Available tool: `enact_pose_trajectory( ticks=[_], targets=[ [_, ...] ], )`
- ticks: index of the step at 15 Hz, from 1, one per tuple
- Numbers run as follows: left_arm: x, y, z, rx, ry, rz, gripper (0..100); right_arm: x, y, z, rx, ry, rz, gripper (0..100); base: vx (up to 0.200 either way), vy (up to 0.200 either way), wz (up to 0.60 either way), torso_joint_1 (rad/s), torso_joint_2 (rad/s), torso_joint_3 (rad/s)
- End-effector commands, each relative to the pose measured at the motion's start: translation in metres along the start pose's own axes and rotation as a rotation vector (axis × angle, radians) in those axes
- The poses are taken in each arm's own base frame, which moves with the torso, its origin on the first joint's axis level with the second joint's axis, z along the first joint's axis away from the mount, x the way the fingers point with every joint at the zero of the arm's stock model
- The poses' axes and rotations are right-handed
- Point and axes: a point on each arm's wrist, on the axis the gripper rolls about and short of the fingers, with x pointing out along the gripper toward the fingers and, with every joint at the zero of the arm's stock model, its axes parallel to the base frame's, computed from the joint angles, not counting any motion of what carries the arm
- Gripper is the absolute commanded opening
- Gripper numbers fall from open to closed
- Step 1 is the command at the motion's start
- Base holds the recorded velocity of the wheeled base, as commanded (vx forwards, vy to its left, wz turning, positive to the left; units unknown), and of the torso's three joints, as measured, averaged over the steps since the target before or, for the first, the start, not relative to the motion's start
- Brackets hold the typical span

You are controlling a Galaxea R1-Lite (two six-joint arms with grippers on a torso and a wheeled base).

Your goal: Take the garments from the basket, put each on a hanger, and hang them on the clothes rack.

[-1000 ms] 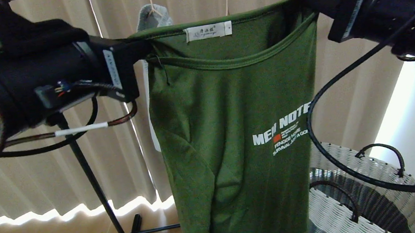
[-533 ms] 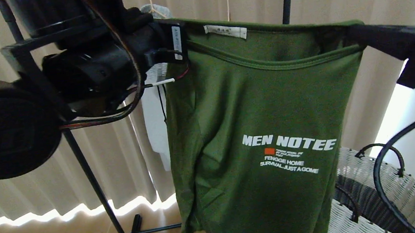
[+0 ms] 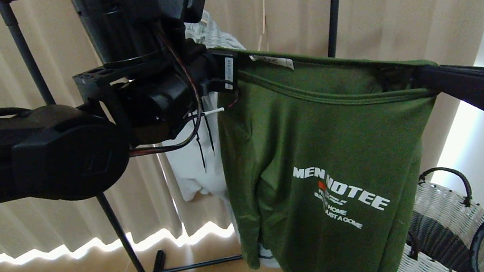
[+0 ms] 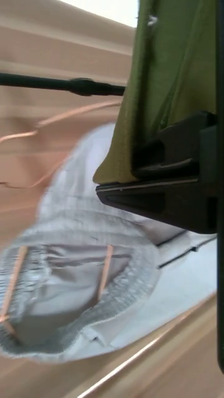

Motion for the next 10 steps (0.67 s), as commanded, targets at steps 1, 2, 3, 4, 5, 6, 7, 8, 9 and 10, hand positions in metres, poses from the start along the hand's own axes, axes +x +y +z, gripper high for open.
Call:
enact_pose_trajectory(
  ticks=[1,2,3,4,5,6,7,8,9,10],
  targets=[
    [-0.016,0.01,0.006,-0.001,0.002,0.004,0,0.015,-0.004,-0.001,-0.003,0.016,-0.026,0,0.0,0.0,0.0,0.0,0.0,0.0],
    [-0.024,0.013,0.008,0.002,0.013,0.003,0,0.021,-0.006,0.0,-0.004,0.018,-0.04,0,0.0,0.0,0.0,0.0,0.0,0.0],
    [-0.033,0.018,0.01,0.007,0.027,-0.002,0,0.029,-0.009,0.003,-0.005,0.016,-0.055,0,0.0,0.0,0.0,0.0,0.0,0.0],
    [-0.041,0.021,0.012,0.011,0.037,-0.007,0,0.034,-0.011,0.005,-0.005,0.013,-0.063,0,0.0,0.0,0.0,0.0,0.0,0.0],
    [-0.053,0.026,0.013,0.02,0.06,-0.017,0,0.042,-0.013,0.008,-0.006,0.008,-0.074,0,0.0,0.0,0.0,0.0,0.0,0.0],
    [-0.062,0.03,0.015,0.024,0.075,-0.025,0,0.047,-0.015,0.009,-0.006,0.006,-0.081,0,0.0,0.0,0.0,0.0,0.0,0.0],
    [-0.078,0.033,0.011,0.028,0.099,-0.055,0,0.053,-0.017,0.007,-0.005,0.017,-0.089,0,0.0,0.0,0.0,0.0,0.0,0.0],
    [-0.083,0.034,0.007,0.031,0.11,-0.075,0,0.054,-0.017,0.005,-0.004,0.018,-0.089,0,0.0,0.0,0.0,0.0,0.0,0.0],
    [-0.093,0.035,-0.001,0.037,0.13,-0.112,0,0.057,-0.017,0.0,-0.004,0.028,-0.089,0,0.0,0.0,0.0,0.0,0.0,0.0],
    [-0.098,0.035,-0.008,0.043,0.147,-0.135,0,0.059,-0.017,-0.002,-0.005,0.025,-0.091,0,0.0,0.0,0.0,0.0,0.0,0.0]
  ],
)
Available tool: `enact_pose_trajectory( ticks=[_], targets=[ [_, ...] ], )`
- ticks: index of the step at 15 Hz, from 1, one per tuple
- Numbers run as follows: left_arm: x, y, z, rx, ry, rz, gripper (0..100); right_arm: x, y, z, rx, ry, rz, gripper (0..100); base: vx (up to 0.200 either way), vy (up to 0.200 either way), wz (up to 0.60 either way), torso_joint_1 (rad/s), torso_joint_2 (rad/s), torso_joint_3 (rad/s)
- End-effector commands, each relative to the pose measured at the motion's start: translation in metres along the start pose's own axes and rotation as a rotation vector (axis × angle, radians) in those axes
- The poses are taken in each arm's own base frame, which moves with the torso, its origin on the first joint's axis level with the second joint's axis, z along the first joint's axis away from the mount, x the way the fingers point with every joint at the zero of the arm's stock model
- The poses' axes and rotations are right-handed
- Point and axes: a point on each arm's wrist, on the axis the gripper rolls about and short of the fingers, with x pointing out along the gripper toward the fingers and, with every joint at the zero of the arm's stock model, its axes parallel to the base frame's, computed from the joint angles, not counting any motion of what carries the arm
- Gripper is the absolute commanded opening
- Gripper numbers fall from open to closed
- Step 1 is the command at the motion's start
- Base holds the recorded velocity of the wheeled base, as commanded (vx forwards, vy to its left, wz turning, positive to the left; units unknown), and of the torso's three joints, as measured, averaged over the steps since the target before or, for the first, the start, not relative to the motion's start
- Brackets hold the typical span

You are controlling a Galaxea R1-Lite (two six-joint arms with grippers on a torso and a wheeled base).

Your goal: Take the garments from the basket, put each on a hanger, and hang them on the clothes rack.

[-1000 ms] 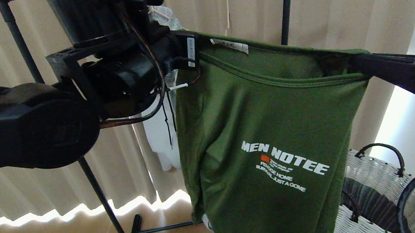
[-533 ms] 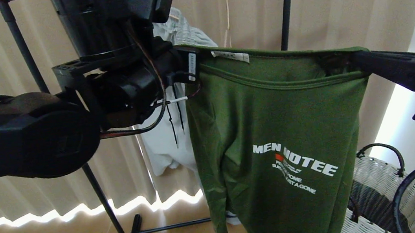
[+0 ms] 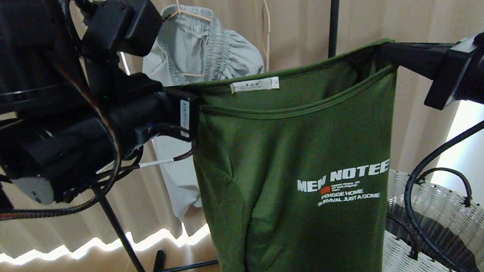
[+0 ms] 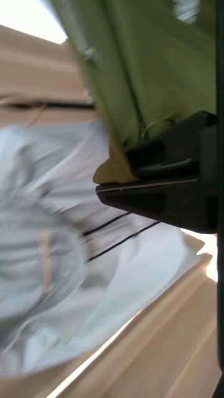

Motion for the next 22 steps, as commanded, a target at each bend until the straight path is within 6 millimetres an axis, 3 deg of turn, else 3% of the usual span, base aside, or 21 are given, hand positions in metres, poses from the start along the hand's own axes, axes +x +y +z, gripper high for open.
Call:
enact_pose_trajectory(
  ticks=[1,6,7,12,17,22],
  targets=[
    [-0.023,0.004,-0.007,0.002,-0.002,-0.039,0,0.01,0.0,-0.011,-0.005,0.037,-0.002,0,0.0,0.0,0.0,0.0,0.0,0.0],
    [-0.025,0.003,-0.01,0.008,-0.005,-0.065,0,0.011,0.0,-0.012,-0.007,0.04,-0.002,0,0.0,0.0,0.0,0.0,0.0,0.0],
    [-0.023,0.003,-0.01,0.012,-0.003,-0.062,0,0.01,0.0,-0.012,-0.007,0.04,-0.003,100,0.0,0.0,0.0,0.0,0.0,0.0],
    [-0.015,0.01,-0.015,0.011,0.024,0.026,0,-0.01,-0.001,-0.038,-0.007,0.118,0.001,100,0.0,0.0,0.0,0.0,0.0,0.0],
    [-0.008,0.018,-0.019,0.007,0.027,0.086,0,-0.025,-0.001,-0.042,0.001,0.124,0.007,100,0.0,0.0,0.0,0.0,0.0,0.0],
    [-0.007,0.018,-0.027,0.014,0.059,0.116,0,-0.048,0.001,-0.044,0.004,0.112,0.143,100,0.0,0.0,0.0,0.0,0.0,0.0]
  ],
)
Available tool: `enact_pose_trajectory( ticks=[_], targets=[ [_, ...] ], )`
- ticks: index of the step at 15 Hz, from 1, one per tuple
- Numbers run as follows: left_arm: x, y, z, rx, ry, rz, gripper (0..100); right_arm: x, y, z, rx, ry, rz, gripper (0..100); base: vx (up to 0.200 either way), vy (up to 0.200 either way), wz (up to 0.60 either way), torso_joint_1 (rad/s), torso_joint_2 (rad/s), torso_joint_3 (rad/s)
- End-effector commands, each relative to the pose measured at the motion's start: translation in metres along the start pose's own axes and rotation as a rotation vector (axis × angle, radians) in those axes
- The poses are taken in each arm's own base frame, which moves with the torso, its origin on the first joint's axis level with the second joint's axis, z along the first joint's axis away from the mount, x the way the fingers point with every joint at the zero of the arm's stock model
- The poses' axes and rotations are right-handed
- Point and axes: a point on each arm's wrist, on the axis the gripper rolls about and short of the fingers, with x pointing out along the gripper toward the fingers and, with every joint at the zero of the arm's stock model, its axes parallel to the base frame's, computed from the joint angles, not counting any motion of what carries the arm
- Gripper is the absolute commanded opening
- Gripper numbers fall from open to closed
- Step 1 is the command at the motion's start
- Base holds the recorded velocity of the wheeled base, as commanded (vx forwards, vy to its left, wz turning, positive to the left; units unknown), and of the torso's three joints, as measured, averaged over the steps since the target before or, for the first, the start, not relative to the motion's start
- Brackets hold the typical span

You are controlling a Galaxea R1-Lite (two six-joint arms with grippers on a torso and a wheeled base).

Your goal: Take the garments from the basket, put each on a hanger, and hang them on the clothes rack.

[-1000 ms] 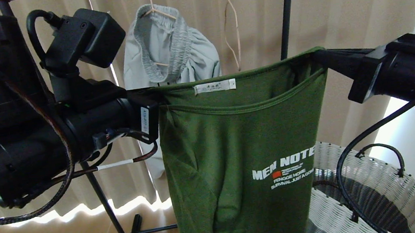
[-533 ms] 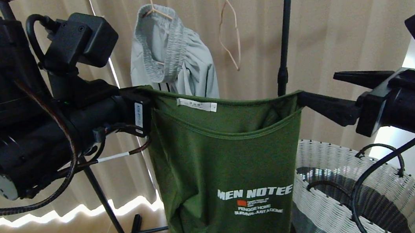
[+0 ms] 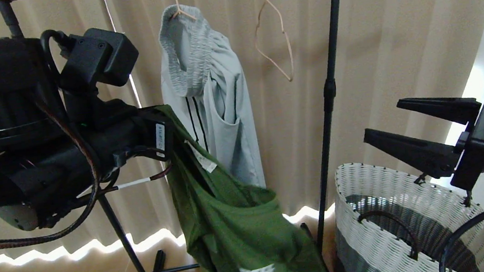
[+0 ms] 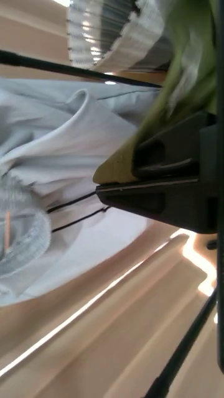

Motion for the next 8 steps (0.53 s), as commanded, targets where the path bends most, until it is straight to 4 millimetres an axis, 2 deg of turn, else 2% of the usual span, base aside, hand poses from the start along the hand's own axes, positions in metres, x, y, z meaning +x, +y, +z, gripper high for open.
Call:
enact_pose_trajectory(
  ticks=[1,3,5,6,7,8],
  targets=[
    [0.0,-0.001,-0.007,0.01,0.022,-0.003,0,-0.012,0.001,-0.001,-0.005,-0.015,0.0,100,0.0,0.0,0.0,0.0,0.0,0.0],
    [-0.008,0.0,-0.014,0.02,0.038,0.001,0,-0.014,-0.002,-0.007,-0.011,0.011,-0.026,100,0.0,0.0,0.0,0.0,0.0,0.0],
    [-0.029,0.013,-0.025,0.026,0.05,0.03,0,-0.018,-0.019,-0.018,-0.103,0.053,-0.175,100,0.0,0.0,0.0,0.0,0.0,0.0],
    [-0.046,0.027,-0.035,0.046,0.061,0.069,0,-0.024,-0.029,-0.025,-0.172,0.087,-0.274,100,0.0,0.0,0.0,0.0,0.0,0.0],
    [-0.061,0.038,-0.047,0.053,0.074,0.1,0,-0.03,-0.036,-0.032,-0.186,0.111,-0.334,100,0.0,0.0,0.0,0.0,0.0,0.0],
    [-0.069,0.042,-0.055,0.048,0.078,0.106,0,-0.033,-0.039,-0.034,-0.183,0.117,-0.356,100,0.0,0.0,0.0,0.0,0.0,0.0]
  ],
)
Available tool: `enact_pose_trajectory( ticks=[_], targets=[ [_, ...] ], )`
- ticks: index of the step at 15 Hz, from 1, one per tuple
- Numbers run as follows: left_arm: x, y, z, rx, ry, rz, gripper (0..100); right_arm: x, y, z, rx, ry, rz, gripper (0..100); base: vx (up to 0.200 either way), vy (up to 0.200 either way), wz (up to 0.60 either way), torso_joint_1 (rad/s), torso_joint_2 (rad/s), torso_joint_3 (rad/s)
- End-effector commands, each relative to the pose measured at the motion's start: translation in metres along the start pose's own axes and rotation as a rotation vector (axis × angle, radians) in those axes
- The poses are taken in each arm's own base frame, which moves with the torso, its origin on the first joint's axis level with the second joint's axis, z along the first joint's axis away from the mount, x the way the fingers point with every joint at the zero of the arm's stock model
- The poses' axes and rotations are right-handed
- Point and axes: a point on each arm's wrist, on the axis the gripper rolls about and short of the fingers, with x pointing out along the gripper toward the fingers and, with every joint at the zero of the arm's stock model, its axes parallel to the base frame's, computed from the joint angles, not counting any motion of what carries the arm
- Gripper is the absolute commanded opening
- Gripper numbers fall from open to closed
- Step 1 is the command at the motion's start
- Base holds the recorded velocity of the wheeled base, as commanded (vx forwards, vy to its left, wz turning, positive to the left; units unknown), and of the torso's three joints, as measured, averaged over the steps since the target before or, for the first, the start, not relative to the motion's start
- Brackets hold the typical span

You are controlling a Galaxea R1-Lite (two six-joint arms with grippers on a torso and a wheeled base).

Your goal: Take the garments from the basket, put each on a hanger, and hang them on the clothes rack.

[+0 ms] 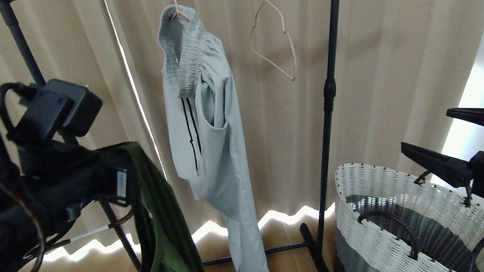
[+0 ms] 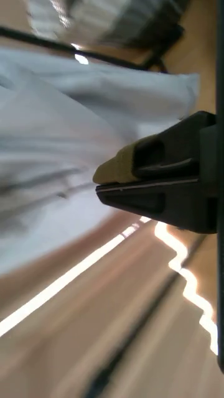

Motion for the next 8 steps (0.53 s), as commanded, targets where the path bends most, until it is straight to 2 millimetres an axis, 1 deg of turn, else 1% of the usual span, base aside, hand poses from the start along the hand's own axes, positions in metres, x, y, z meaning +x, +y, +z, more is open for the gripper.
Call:
enact_pose_trajectory(
  ticks=[1,3,5,7,8],
  targets=[
    [-0.039,0.025,-0.033,-0.024,-0.018,0.042,0,-0.011,-0.014,-0.011,0.001,0.028,-0.108,100,0.0,0.0,0.0,0.0,0.0,0.0],
    [-0.052,0.032,-0.055,-0.049,-0.036,0.014,0,-0.013,-0.025,-0.014,0.004,0.04,-0.175,100,0.0,0.0,0.0,0.0,0.0,0.0],
    [-0.059,0.036,-0.072,-0.13,-0.035,0.013,0,-0.015,-0.031,-0.019,-0.017,0.057,-0.216,100,0.0,0.0,0.0,0.0,0.0,0.0],
    [-0.06,0.035,-0.083,-0.209,-0.036,0.022,0,-0.017,-0.036,-0.02,-0.034,0.066,-0.247,100,0.0,0.0,0.0,0.0,0.0,0.0],
    [-0.06,0.037,-0.083,-0.213,-0.052,0.038,0,-0.017,-0.037,-0.019,-0.035,0.064,-0.251,100,0.0,0.0,0.0,0.0,0.0,0.0]
  ],
)
